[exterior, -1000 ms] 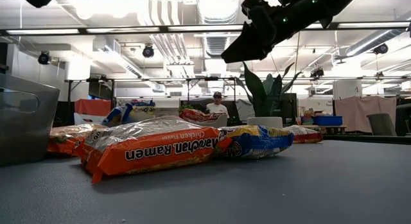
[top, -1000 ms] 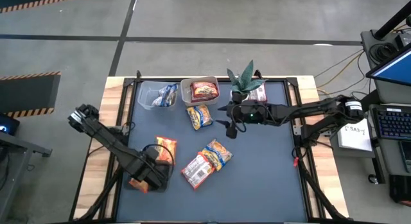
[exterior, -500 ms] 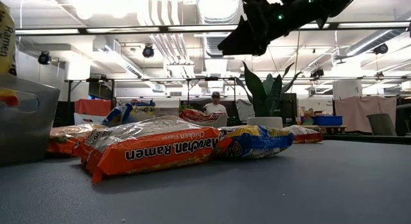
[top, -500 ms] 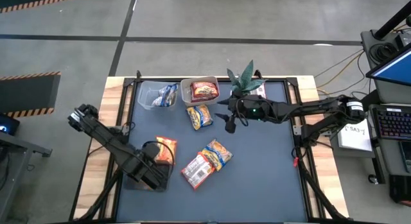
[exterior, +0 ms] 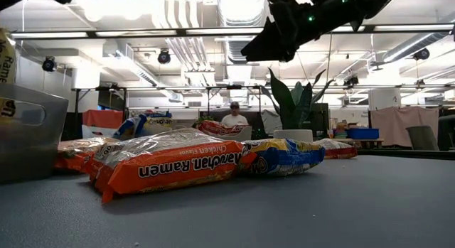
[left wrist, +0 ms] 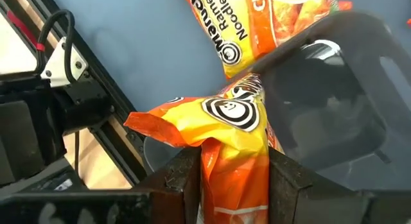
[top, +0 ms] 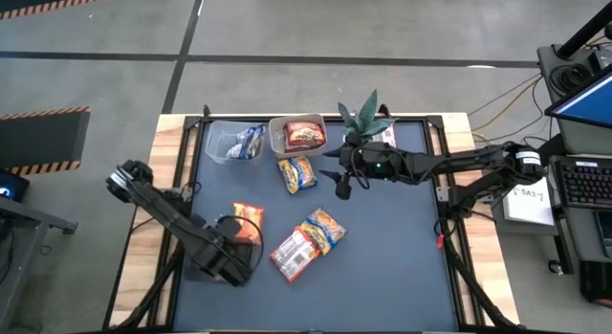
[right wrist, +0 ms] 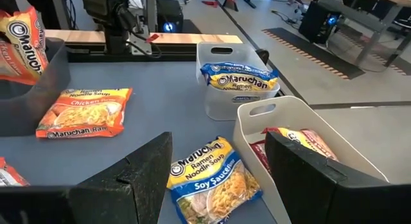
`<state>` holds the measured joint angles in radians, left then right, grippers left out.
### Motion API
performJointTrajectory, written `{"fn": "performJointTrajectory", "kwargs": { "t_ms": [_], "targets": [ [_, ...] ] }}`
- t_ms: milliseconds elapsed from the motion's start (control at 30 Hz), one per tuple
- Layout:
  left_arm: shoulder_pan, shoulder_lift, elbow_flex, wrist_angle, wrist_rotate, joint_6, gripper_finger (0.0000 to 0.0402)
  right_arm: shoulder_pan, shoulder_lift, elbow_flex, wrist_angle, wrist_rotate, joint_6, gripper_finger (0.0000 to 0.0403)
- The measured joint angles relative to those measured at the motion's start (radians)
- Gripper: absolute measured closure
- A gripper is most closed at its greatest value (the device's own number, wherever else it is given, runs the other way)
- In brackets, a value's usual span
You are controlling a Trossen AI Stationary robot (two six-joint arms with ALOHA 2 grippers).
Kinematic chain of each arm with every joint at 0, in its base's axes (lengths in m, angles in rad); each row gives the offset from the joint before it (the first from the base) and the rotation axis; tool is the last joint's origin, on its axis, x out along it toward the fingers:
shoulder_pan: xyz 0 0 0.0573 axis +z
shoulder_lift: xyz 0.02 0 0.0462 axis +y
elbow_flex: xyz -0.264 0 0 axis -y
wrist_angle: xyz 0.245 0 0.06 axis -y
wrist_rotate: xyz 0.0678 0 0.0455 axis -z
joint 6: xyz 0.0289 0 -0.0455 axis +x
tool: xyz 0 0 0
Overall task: Sort Maruchan noodles
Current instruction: Put the orange noodle pack into the black bin
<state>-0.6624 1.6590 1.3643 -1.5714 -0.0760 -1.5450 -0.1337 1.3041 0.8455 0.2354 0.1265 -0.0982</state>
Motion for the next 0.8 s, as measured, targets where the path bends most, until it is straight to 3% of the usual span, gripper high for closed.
{"fn": "performJointTrajectory", "kwargs": {
  "t_ms": [233,800],
  "targets": [
    [-0.002,0.045,-0.002,0.000,0.062,-0.001,0.0299,0.000,0.000,0.000,-0.002,0.001,0.000,0.0165],
    [-0.005,0.054,-0.020,0.000,0.062,-0.001,0.0299,0.000,0.001,0.000,-0.017,0.001,-0.005,0.0165]
  ]
}}
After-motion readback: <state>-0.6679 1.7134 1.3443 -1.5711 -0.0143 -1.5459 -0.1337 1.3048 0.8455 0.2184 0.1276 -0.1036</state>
